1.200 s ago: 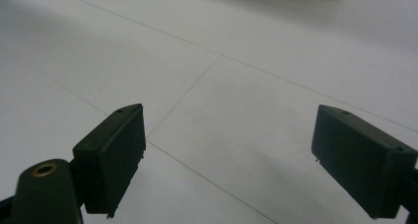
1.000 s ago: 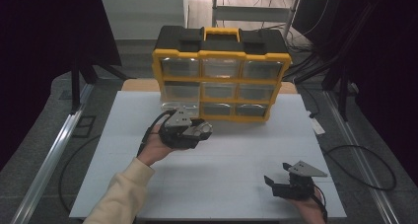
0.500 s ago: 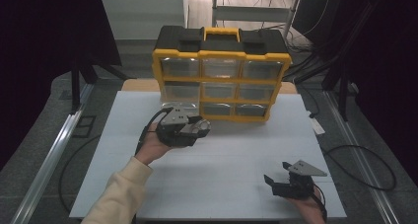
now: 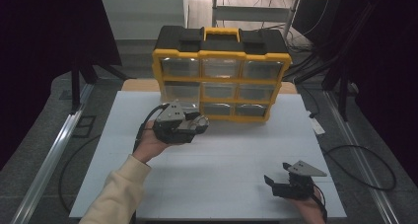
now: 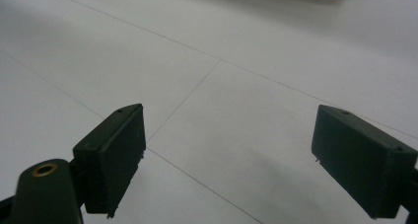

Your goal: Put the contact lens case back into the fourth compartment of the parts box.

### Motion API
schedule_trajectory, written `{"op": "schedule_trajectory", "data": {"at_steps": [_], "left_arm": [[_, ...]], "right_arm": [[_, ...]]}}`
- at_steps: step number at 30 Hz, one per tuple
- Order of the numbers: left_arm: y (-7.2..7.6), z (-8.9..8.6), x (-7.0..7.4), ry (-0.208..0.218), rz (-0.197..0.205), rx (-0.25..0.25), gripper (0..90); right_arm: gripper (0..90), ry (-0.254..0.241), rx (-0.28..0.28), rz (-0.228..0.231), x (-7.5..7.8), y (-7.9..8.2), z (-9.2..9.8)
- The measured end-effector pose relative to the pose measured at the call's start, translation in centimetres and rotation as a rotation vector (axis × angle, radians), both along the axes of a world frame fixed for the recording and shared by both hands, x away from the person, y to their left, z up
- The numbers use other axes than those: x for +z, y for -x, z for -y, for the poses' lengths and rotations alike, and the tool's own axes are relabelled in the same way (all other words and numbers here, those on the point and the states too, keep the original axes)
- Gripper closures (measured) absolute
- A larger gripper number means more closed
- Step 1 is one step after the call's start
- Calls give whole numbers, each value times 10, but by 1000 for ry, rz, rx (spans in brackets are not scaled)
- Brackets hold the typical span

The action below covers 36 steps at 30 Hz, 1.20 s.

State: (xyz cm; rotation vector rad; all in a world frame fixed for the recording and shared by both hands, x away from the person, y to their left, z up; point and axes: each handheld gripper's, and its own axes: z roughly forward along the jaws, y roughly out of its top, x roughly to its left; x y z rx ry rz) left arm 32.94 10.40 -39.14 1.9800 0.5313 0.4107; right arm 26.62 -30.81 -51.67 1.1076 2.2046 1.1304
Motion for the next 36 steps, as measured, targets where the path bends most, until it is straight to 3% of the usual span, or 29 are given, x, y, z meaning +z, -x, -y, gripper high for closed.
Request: {"op": "schedule_trajectory", "data": {"at_steps": [10, 36], "left_arm": [[-3, -5, 10, 18, 12, 17, 483], [-21, -12, 20, 47, 5, 96, 483]], "right_arm": [[138, 6, -1, -1, 0, 0, 0], [139, 4, -4, 0, 0, 1, 1]]}}
